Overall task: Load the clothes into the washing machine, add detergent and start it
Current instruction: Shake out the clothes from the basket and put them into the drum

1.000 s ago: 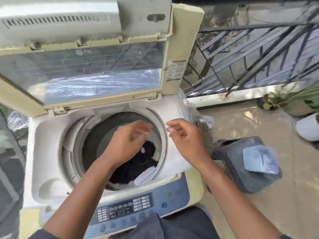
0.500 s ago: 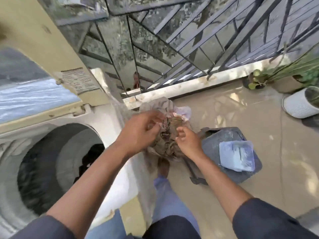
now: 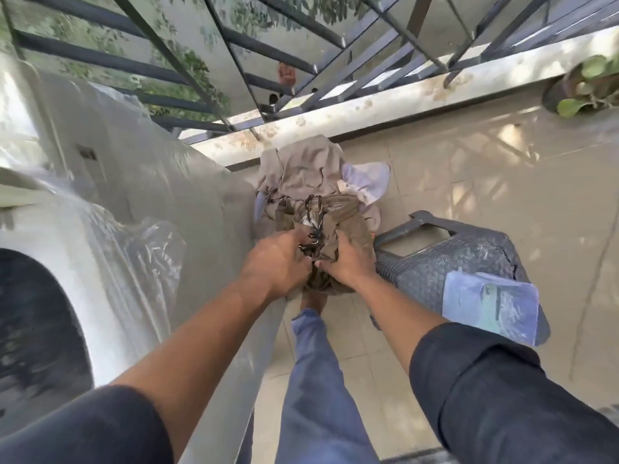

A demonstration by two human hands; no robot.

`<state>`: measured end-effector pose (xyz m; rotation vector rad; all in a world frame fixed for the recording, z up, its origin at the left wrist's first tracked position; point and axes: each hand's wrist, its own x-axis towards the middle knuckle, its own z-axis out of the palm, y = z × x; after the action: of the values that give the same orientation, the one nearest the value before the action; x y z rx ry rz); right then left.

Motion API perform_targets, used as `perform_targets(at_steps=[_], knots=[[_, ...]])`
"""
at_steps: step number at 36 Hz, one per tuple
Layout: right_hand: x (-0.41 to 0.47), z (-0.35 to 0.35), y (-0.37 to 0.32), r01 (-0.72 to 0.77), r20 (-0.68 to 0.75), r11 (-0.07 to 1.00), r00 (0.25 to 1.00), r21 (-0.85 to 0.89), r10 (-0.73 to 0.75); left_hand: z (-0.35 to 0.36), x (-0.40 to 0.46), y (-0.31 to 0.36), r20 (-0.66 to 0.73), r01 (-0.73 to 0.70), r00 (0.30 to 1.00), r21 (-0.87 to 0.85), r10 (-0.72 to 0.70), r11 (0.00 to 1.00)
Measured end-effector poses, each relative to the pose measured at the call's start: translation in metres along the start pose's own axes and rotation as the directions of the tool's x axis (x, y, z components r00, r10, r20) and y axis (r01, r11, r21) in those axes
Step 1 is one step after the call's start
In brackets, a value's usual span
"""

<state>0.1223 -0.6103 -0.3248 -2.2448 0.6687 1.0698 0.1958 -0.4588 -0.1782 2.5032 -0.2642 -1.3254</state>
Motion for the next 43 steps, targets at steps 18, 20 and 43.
perform_targets(at_steps=[18,20,43], knots=[[-0.068,-0.073,-0.034,0.138,-0.053,0.825,0.990,0.547,-0.131,0.013,-0.001,-0.028,0.095,0.190,0.981,-0.336,-0.167,0.922],[-0.100,-0.090,-0.042,0.172,-0.058,0.778,0.983,0.604,-0.172,0.007,-0.019,-0.021,0.090,0.136,0.990,-0.363,-0.111,0.922],[-0.213,-0.172,-0.053,0.163,-0.318,0.648,0.939,0.744,0.130,-0.107,-0.175,0.018,-0.273,-0.266,0.962,-0.923,0.015,0.279]])
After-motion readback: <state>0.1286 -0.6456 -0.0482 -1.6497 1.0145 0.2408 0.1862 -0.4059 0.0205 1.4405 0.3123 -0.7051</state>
